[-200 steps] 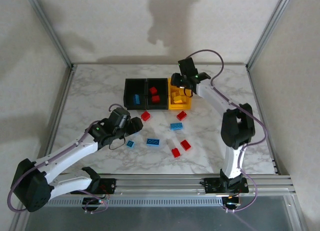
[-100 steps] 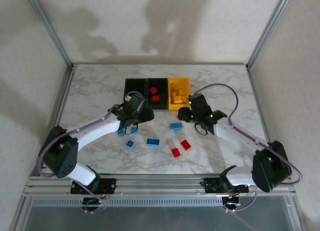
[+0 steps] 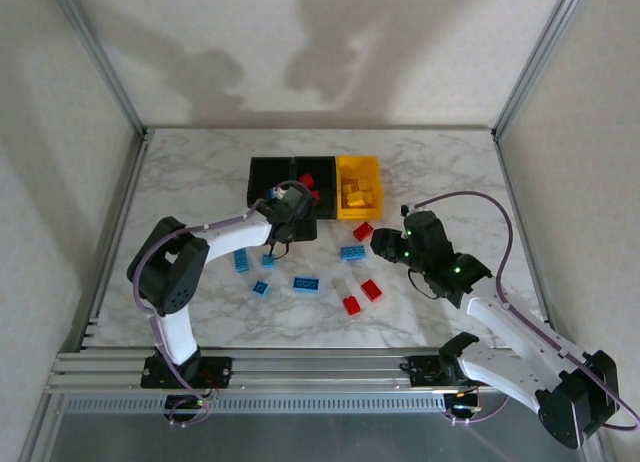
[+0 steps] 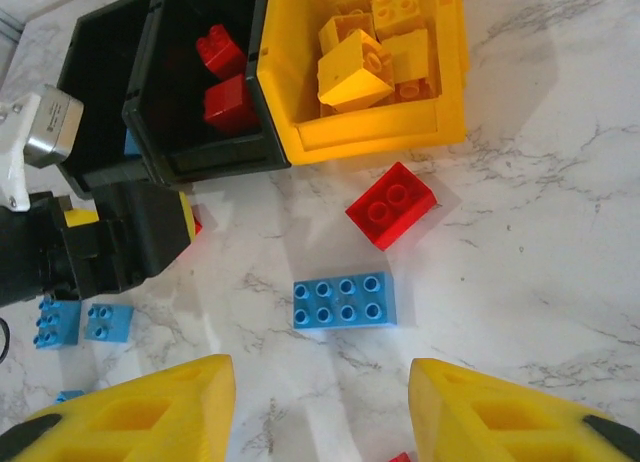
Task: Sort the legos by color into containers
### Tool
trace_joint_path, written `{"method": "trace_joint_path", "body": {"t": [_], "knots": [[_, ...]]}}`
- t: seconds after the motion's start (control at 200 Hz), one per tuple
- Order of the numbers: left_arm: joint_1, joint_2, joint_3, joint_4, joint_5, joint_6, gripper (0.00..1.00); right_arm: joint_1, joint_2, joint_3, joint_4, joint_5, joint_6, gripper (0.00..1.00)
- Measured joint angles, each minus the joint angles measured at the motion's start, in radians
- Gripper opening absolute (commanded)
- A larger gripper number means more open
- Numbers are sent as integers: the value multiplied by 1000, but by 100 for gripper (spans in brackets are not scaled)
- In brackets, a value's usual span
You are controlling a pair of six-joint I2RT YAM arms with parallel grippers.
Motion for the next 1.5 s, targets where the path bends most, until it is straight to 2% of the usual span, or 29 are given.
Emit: {"method": "trace_joint_path", "body": {"t": [0.245,0.666,0.891,1.066,1.297,1.497], "knots": [[0,46,37,0,-26,25,85,0,36,-11,2,0,-1,49],[-39,51,38,4,-24,33,59,0,42,-35,11,1,12,49],[-50,56,40,2,-31,33,58,0,48,-45,16,1,18,48],[-51,82,58,-6,-56,33,49,0,48,-45,19,1,22,48],[-52,115,79,-13,-63,32,31,0,47,-54,26,9,26,48],[-63,111,83,-34,-75,37,24,0,26,-84,26,22,40,48]]}}
